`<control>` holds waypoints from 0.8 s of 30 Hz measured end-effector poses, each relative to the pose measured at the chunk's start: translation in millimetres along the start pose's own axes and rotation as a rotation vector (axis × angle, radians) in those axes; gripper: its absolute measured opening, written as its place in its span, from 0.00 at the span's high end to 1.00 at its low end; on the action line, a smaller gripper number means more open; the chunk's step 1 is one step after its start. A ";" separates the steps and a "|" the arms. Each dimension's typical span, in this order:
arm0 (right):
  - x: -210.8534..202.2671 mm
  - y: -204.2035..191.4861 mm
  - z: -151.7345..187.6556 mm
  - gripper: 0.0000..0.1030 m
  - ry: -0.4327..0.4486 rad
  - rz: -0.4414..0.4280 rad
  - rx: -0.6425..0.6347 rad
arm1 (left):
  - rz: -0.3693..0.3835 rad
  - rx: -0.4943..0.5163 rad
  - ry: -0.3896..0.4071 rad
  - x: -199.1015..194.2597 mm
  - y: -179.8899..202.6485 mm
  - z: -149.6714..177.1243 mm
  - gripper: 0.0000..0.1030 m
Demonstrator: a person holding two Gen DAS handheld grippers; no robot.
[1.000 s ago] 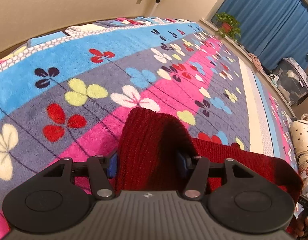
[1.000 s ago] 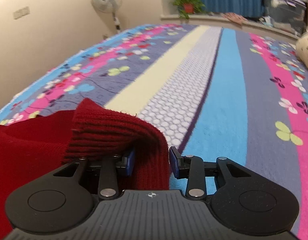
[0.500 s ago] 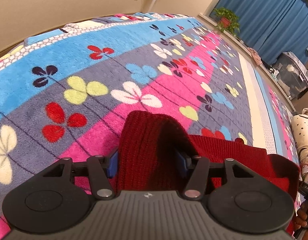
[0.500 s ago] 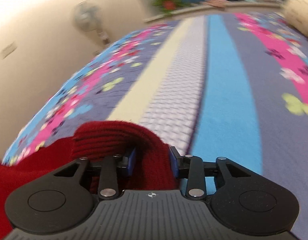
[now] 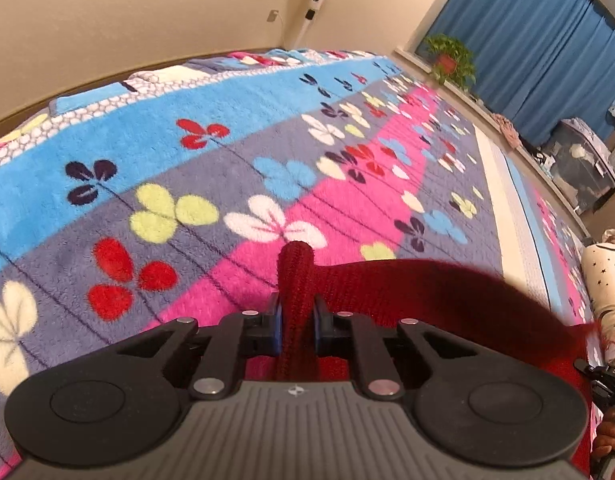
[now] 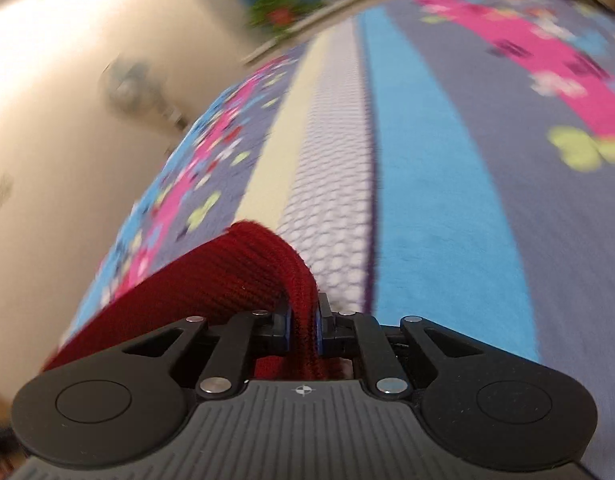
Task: Fold small clothes
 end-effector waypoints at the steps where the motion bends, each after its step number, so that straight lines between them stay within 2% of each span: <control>1: -0.3 3.1 1.3 0.90 -0.008 0.011 0.022 | -0.008 0.006 -0.012 1.9 0.9 0.5 0.85; 3: 1.5 4.4 3.6 0.89 -0.034 0.046 0.026 | -0.011 0.004 -0.033 4.5 -0.3 0.8 0.84; 4: 0.4 3.6 3.4 0.89 -0.039 0.060 0.027 | -0.015 -0.004 -0.040 4.1 -2.9 1.7 0.78; 5: -2.8 2.2 2.5 0.87 -0.045 0.072 0.032 | -0.021 -0.017 -0.053 3.1 -6.2 2.3 0.61; 7: -14.6 -1.3 2.2 0.85 -0.054 0.111 0.022 | -0.010 -0.044 -0.057 -2.6 -13.0 3.1 0.46; 8: -24.3 -4.0 3.7 0.81 -0.053 0.138 0.002 | -0.001 -0.054 -0.063 -5.7 -15.6 3.8 0.39; 10: -43.9 -6.1 11.4 0.74 -0.070 0.160 -0.053 | 0.016 -0.074 -0.097 -13.9 -19.7 9.2 0.33; 12: -65.2 -2.7 25.0 0.62 -0.107 0.153 -0.081 | 0.021 -0.069 -0.164 -21.2 -18.5 21.1 0.33; 15: -90.7 6.3 47.7 0.60 -0.167 0.126 -0.092 | 0.021 0.014 -0.241 -36.5 -8.0 44.5 0.33; 17: -102.2 7.5 61.9 0.60 -0.191 0.107 -0.108 | 0.052 0.074 -0.248 -56.1 -1.2 59.3 0.30; 19: -111.5 5.6 70.7 0.60 -0.182 0.097 -0.119 | 0.078 0.090 -0.250 -73.8 1.1 73.9 0.26; 20: -116.0 5.0 74.4 0.66 -0.176 0.087 -0.131 | 0.079 0.096 -0.263 -80.2 1.8 82.5 0.26; 21: -120.1 4.6 76.1 0.82 -0.166 0.086 -0.138 | 0.070 0.106 -0.285 -83.9 3.1 91.8 0.26; 22: -122.8 4.9 76.2 0.86 -0.161 0.080 -0.136 | 0.053 0.118 -0.297 -85.5 5.4 99.3 0.26; 24: -134.5 4.4 75.2 0.88 -0.130 0.058 -0.117 | 0.037 0.168 -0.269 -93.3 12.8 109.8 0.40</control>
Point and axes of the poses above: each gripper's, at about its wrist camera, not at the fingertips, and x roughly the way its jaws point, y to its right, z to its underside, the point moved 1 cm from there along x, roughly the way its jaws point, and after that the axes turned 1 degree about -x, right-handed, at the moved point
